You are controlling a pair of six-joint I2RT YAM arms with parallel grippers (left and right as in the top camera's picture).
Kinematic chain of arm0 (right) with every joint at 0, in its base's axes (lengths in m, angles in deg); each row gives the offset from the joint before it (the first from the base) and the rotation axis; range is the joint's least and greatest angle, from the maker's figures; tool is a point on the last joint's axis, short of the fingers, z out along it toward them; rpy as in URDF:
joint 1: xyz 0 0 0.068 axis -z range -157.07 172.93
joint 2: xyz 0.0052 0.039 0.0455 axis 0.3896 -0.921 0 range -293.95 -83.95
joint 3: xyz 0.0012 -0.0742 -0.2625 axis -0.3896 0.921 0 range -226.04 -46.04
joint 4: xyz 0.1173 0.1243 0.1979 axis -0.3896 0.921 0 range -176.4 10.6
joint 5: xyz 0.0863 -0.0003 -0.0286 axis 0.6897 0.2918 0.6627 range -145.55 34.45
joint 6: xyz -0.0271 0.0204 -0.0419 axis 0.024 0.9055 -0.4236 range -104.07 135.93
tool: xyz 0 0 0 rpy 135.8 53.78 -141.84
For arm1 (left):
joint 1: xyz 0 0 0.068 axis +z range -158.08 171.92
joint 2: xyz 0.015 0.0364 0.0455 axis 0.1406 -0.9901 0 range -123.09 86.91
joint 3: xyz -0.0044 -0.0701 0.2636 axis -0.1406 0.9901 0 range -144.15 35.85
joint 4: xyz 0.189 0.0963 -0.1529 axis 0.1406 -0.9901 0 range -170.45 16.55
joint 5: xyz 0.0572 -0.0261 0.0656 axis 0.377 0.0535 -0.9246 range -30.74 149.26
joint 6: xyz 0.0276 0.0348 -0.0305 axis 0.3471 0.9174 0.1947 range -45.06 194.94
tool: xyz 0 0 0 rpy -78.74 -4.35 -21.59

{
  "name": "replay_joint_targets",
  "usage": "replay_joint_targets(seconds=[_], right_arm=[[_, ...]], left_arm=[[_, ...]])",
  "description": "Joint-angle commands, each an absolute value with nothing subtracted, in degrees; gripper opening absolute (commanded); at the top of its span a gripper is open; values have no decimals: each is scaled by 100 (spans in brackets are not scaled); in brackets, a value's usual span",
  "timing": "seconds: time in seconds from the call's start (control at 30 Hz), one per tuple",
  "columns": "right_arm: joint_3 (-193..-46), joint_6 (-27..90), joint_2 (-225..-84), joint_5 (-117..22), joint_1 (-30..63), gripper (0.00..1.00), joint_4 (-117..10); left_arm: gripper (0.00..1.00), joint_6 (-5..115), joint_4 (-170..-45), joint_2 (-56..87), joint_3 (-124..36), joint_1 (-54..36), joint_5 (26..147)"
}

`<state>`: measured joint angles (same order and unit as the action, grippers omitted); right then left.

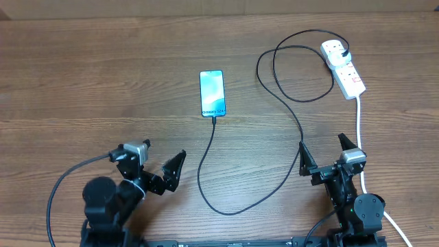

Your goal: Plug charger to phone and switch on socket

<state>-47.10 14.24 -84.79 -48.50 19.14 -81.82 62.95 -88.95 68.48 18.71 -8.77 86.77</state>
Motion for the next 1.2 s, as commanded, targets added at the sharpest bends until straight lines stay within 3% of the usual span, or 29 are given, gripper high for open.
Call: replay_joint_targets(seconds=[0.0,0.63,1.17], right_arm=[[-4653,1415,-8411,-4887,1887,100,-8202],[-4653,1415,-8411,-4887,1887,100,-8202],[-4653,1415,-8411,-4887,1887,100,-8202]], left_arm=[[100,6247,-8622,7274,2203,-842,8755],[99,5742,-6821,8682,3567,-578,7789],[100,6201,-7302,8673,3558,-536,6646]])
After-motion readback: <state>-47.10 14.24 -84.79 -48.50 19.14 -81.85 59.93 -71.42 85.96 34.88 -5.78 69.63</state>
